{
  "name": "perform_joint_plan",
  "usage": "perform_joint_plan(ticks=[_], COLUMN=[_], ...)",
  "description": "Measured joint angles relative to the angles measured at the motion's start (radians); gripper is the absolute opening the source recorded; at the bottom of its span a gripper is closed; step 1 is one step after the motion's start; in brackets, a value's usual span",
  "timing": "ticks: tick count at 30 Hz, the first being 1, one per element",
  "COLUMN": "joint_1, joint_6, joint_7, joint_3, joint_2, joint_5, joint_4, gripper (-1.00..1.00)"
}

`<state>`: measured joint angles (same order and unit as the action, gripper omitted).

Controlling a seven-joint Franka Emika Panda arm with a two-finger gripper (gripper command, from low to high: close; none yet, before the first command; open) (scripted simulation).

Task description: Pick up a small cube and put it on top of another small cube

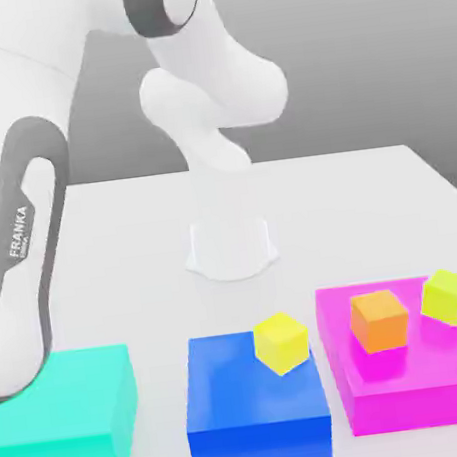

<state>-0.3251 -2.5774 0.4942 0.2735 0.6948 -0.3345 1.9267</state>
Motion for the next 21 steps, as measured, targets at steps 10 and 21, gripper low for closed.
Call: perform_joint_plan(ticks=[10,21], joint_1=[0.18,0.395], joint_6=[0.09,0.168], joint_7=[0.108,0.282], joint_3=[0.027,-0.074], joint_2=[-0.252,-0.654], joint_5=[0.094,0.215], joint_4=[0.148,0.452], gripper=[-1.0,-1.0])
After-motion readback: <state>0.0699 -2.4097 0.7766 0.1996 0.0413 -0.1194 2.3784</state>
